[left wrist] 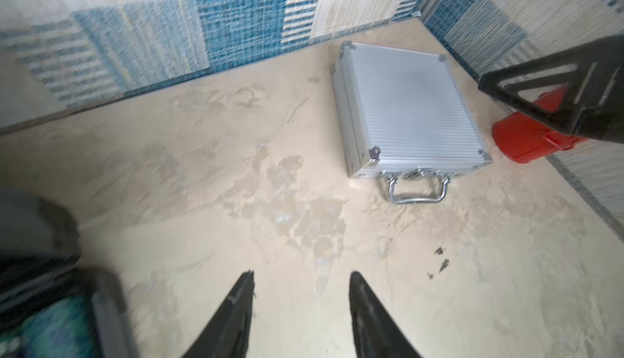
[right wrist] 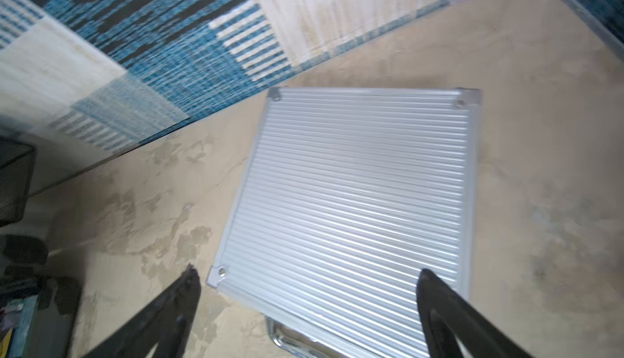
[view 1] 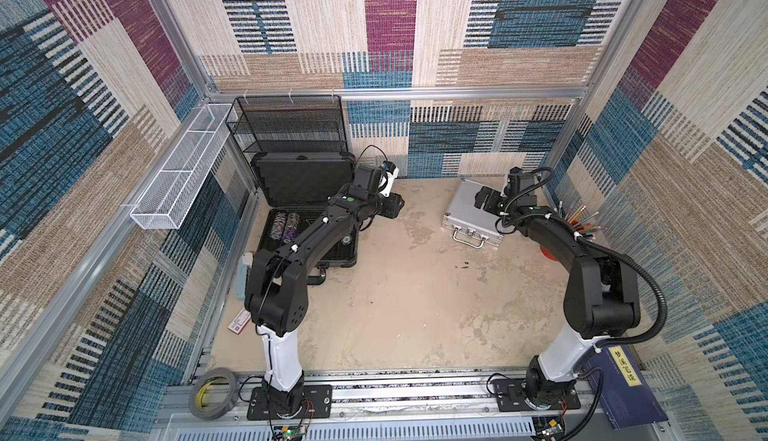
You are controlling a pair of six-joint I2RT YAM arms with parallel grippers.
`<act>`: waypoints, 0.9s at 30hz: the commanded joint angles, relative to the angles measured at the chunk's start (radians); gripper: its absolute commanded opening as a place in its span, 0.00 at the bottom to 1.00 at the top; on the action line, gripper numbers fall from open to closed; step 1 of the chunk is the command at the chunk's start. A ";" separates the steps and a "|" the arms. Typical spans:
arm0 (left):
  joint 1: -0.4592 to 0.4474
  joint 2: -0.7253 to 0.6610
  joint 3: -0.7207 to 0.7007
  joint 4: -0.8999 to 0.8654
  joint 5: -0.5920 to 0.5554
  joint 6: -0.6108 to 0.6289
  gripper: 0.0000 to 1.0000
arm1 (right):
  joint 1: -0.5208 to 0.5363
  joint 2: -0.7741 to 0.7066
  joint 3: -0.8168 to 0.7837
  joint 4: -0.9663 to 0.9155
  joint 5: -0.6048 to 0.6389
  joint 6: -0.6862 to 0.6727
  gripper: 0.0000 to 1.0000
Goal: Open the poker set cases
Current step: Move the poker set case to the center of the board.
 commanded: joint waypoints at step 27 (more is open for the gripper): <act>-0.081 0.768 0.831 -0.029 0.251 -0.176 0.68 | -0.180 0.221 -0.043 0.183 -0.320 -0.092 0.90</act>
